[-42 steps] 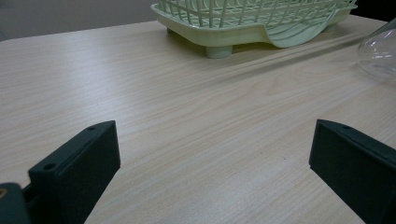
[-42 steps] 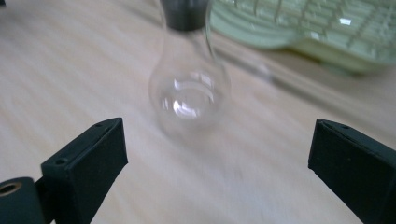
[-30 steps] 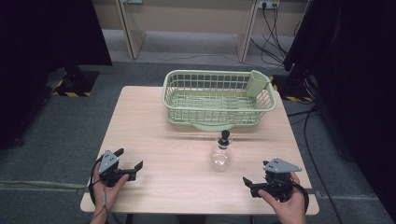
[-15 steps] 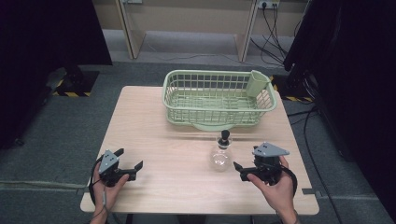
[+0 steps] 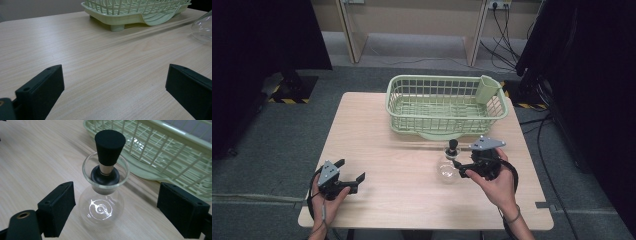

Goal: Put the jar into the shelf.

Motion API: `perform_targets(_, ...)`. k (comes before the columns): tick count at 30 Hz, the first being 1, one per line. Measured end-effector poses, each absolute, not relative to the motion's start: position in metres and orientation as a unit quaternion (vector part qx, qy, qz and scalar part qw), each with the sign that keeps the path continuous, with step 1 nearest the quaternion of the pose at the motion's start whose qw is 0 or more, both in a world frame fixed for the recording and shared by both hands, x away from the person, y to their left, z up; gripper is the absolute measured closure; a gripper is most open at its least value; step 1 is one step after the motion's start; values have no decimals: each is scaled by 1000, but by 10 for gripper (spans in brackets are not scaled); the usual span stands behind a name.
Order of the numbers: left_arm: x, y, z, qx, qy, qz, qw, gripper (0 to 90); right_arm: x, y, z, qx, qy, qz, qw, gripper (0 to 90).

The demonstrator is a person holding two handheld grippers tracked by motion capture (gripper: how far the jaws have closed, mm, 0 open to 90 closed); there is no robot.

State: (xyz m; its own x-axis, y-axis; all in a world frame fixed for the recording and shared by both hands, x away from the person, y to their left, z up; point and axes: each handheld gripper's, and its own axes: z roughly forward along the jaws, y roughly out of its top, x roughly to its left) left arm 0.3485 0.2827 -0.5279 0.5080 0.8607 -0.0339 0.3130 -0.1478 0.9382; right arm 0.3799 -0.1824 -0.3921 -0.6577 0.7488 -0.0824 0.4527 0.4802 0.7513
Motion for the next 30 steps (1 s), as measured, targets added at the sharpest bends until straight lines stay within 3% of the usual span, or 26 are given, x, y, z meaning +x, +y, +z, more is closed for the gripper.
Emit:
perform_targets(24,349,283,-528,707,414,272,505,15,412,-153,-403,349,863,323,167,358)
perform_targets(30,349,283,-528,708,414,272,504,15,412,-151,-403,355,862,321,170,370)
